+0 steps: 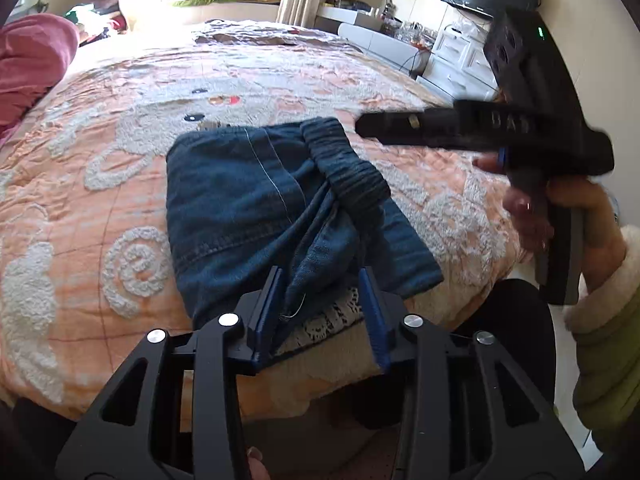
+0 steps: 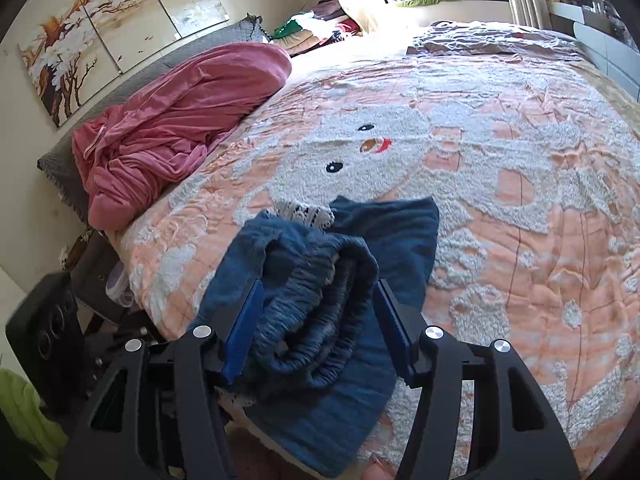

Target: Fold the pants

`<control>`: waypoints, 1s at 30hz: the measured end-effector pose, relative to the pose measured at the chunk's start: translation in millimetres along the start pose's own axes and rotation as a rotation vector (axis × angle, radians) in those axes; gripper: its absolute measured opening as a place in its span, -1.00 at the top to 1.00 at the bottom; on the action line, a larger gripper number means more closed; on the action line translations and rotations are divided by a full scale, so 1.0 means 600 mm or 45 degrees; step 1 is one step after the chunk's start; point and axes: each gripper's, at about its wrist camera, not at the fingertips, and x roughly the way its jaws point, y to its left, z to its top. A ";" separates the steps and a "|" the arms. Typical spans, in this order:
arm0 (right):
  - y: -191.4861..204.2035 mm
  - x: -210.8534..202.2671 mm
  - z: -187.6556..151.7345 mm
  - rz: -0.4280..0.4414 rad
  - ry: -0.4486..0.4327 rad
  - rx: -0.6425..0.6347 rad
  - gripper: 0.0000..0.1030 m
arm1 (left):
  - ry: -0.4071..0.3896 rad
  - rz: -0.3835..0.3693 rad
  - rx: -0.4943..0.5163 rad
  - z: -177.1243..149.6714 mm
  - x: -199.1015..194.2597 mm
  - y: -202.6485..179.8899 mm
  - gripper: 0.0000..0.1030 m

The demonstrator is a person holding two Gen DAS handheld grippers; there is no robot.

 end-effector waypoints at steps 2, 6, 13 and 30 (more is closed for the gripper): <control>0.012 0.006 0.012 -0.008 0.004 -0.029 -0.09 | 0.018 0.000 0.001 -0.004 0.002 -0.003 0.41; 0.035 0.036 0.028 -0.043 0.069 -0.064 -0.34 | 0.056 0.009 0.009 -0.011 0.010 -0.007 0.41; 0.022 0.079 0.036 -0.201 0.143 -0.038 -0.40 | 0.057 0.000 0.008 -0.015 0.010 -0.009 0.41; -0.010 0.079 0.020 -0.283 0.094 -0.007 -0.63 | 0.060 -0.016 -0.005 -0.012 0.008 -0.008 0.39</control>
